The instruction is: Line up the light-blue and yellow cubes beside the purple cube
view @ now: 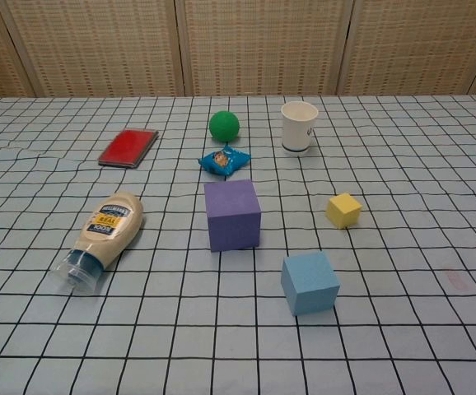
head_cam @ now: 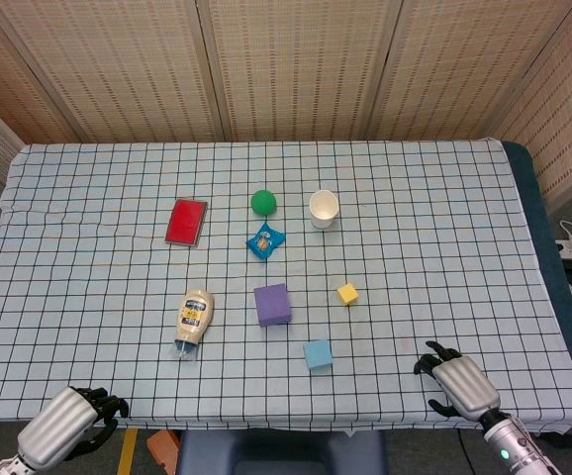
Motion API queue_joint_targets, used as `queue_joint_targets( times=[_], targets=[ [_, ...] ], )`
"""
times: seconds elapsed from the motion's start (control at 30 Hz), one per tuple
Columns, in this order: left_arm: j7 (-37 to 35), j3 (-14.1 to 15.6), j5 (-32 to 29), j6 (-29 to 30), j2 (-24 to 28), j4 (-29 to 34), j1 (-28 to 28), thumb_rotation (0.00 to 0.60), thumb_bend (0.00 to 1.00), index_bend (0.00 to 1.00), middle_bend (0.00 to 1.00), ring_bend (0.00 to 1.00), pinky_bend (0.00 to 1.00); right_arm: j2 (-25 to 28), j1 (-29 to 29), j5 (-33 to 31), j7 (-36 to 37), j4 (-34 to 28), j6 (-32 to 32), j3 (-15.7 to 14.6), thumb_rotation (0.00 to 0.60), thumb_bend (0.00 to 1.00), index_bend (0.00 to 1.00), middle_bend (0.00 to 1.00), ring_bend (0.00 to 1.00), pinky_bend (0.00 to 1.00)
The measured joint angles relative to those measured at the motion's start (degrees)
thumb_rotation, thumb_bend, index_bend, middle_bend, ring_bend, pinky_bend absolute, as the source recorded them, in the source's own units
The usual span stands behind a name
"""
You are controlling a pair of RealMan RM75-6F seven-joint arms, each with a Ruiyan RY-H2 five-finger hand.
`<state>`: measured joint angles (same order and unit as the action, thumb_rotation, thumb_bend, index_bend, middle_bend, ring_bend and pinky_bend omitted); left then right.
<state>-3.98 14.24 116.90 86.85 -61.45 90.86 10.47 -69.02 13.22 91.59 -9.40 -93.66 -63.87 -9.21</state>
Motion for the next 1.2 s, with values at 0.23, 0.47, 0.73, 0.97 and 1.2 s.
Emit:
queue_joint_targets(
  times=[0.23, 0.47, 0.73, 0.97, 1.2],
  targets=[
    [-0.22, 0.13, 0.59, 0.82, 0.20, 0.34, 0.07, 0.600, 0.52, 0.49, 0.60, 0.56, 0.77, 0.55, -0.07, 0.28, 0.39, -0.50, -0.10, -0.31, 0.600, 0.16, 0.36, 0.30, 0.07, 0.26],
    [-1.28, 0.01, 0.27, 1.15, 0.11, -0.17, 0.11, 0.600, 0.52, 0.49, 0.60, 0.56, 0.78, -0.72, -0.55, 0.72, -0.47, 0.42, -1.57, 0.05, 0.600, 0.16, 0.36, 0.30, 0.10, 0.26],
    [-2.86, -0.39, 0.03, 3.52, 1.12, 0.46, -0.21, 0.600, 0.52, 0.49, 0.60, 0.56, 0.78, -3.48, -0.96, 3.75, -1.57, 0.44, -7.18, 2.53, 0.600, 0.16, 0.41, 0.58, 0.44, 0.55],
    [-4.15, -0.28, -0.20, 3.50, 1.81, 0.86, -0.12, 0.600, 0.52, 0.49, 0.60, 0.56, 0.78, -8.37, 0.63, 4.03, -11.21, -0.50, -8.61, 7.32, 0.600, 0.14, 0.38, 0.81, 0.69, 0.77],
    [-5.04, -0.26, -0.35, 3.36, 1.99, 0.80, 0.00, 0.600, 0.52, 0.49, 0.60, 0.56, 0.78, -11.52, 4.02, -1.57, -15.64, -4.37, -2.40, 10.27, 0.600, 0.05, 0.29, 0.87, 0.75, 0.82]
  ],
)
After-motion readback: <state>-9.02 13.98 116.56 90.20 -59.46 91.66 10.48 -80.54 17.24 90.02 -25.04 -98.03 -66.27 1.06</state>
